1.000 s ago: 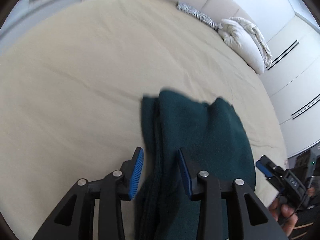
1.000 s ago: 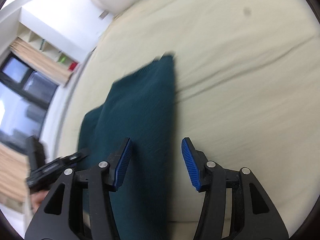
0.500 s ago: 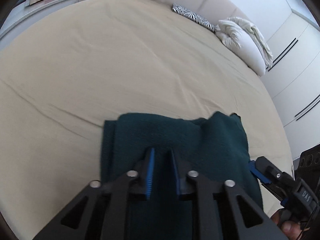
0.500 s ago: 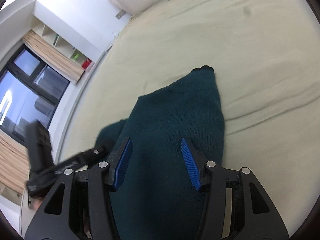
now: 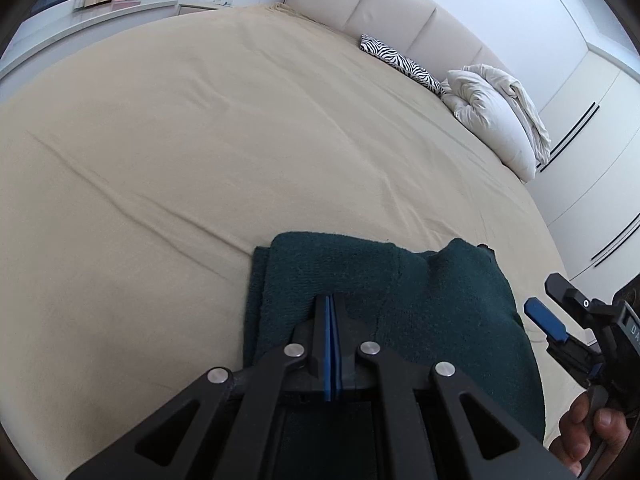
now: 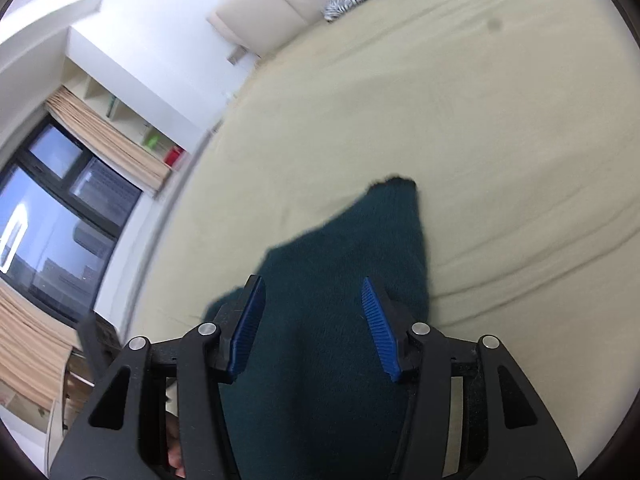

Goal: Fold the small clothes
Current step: 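Lower the green sweater bundle onto the bed and press it flat with both grippers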

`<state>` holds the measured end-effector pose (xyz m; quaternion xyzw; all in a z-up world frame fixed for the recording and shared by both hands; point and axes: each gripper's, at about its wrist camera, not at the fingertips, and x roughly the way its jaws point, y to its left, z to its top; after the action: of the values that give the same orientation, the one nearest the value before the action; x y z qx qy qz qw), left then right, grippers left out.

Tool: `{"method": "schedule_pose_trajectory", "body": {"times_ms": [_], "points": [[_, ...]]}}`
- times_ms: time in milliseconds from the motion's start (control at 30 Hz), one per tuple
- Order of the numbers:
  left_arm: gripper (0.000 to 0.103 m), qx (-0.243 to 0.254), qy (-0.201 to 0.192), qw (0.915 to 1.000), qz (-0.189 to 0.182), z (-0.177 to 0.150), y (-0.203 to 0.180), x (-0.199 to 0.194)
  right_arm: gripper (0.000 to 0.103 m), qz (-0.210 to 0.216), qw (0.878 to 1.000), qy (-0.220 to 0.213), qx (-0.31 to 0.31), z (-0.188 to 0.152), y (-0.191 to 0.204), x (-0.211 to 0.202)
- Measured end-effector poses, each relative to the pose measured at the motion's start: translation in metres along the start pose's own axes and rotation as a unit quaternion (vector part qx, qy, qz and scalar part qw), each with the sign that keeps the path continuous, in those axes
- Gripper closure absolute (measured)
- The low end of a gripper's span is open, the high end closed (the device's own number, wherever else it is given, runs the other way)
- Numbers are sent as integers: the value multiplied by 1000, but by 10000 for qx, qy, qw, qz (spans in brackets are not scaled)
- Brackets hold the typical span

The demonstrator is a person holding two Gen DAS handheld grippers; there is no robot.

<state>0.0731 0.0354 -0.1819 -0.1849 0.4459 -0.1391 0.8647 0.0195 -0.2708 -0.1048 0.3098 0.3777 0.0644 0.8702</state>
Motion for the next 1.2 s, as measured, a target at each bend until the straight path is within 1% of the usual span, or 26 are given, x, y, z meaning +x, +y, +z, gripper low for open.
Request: {"method": "schedule_pose_trajectory", "body": {"times_ms": [33, 133, 200, 267, 300, 367, 400, 433, 500, 567, 600, 633, 667, 700, 733, 800, 833, 867, 900, 933, 967, 1033, 1067, 1100, 1167, 1200], "points": [[95, 24, -19, 10000, 29, -1, -1, -1, 53, -49, 9999, 106, -76, 2, 2, 4], [95, 37, -27, 10000, 32, -2, -1, 1, 53, -324, 9962, 804, -94, 0, -11, 46], [95, -71, 23, 9999, -86, 0, 4, 3, 54, -238, 9975, 598, -280, -1, -19, 53], [95, -126, 53, 9997, -191, -1, 9, 3, 54, -116, 9977, 644, -150, 3, -24, 50], [95, -131, 56, 9996, -227, -1, 10, 3, 54, -124, 9977, 660, -105, 5, -23, 47], [95, -116, 70, 9996, -257, -1, 10, 1, 54, -337, 9978, 555, -103, 6, -19, 31], [96, -104, 78, 9996, -269, -2, 13, -1, 53, -248, 9986, 461, 27, 4, -15, 14], [96, -103, 83, 9995, -283, -2, 15, -2, 52, 24, 9992, 390, 122, -2, -13, 4], [96, -123, 75, 9993, -331, -5, 15, -4, 52, 830, 9959, 268, 227, -19, -4, -32], [96, -161, 62, 9992, -366, -7, 17, -5, 52, 1213, 9916, 449, 92, -43, 5, -49], [96, -175, 66, 9991, -377, -7, 17, -5, 52, 1292, 9900, 567, 47, -53, 6, -50], [96, -186, 60, 9990, -405, -7, 17, -5, 49, 1266, 9887, 803, 33, -69, 3, -44], [96, -187, 70, 9988, -443, -8, 18, -5, 49, 1206, 9886, 904, 21, -79, 0, -35], [96, -186, 66, 9987, -470, -8, 18, -5, 52, 1277, 9883, 840, -4, -88, -6, -30], [96, -198, 77, 9985, -503, -7, 20, -5, 61, 1405, 9880, 643, -41, -92, -13, -33], [96, -252, 113, 9979, -581, -4, 24, -4, 70, 1308, 9884, 752, 188, -90, -17, -37], [96, -280, 121, 9977, -609, -4, 26, -4, 70, 1239, 9887, 803, 246, -89, -14, -43], [96, -291, 129, 9975, -628, -3, 28, -3, 69, 1165, 9897, 819, 158, -89, -6, -51], [96, -299, 127, 9974, -643, -3, 29, -4, 66, 1212, 9895, 786, -53, -91, 4, -62], [96, -303, 121, 9974, -649, -3, 29, -4, 66, 1366, 9871, 779, -296, -95, 14, -72], [96, -303, 113, 9973, -653, -4, 29, -4, 62, 1456, 9851, 839, -374, -100, 19, -76], [96, -288, 111, 9974, -647, -4, 29, -4, 55, 1464, 9815, 1187, -349, -116, 19, -71], [96, -272, 112, 9974, -653, -4, 29, -4, 55, 1291, 9801, 1460, -370, -129, 14, -60], [96, -240, 112, 9975, -651, -4, 29, -4, 55, 1130, 9801, 1586, -378, -137, 6, -51], [96, -175, 87, 9979, -615, -5, 28, -5, 58, 1400, 9820, 1258, -151, -147, -9, -52], [96, -150, 81, 9981, -597, -5, 27, -6, 58, 1442, 9815, 1259, 8, -146, -11, -54]]}}
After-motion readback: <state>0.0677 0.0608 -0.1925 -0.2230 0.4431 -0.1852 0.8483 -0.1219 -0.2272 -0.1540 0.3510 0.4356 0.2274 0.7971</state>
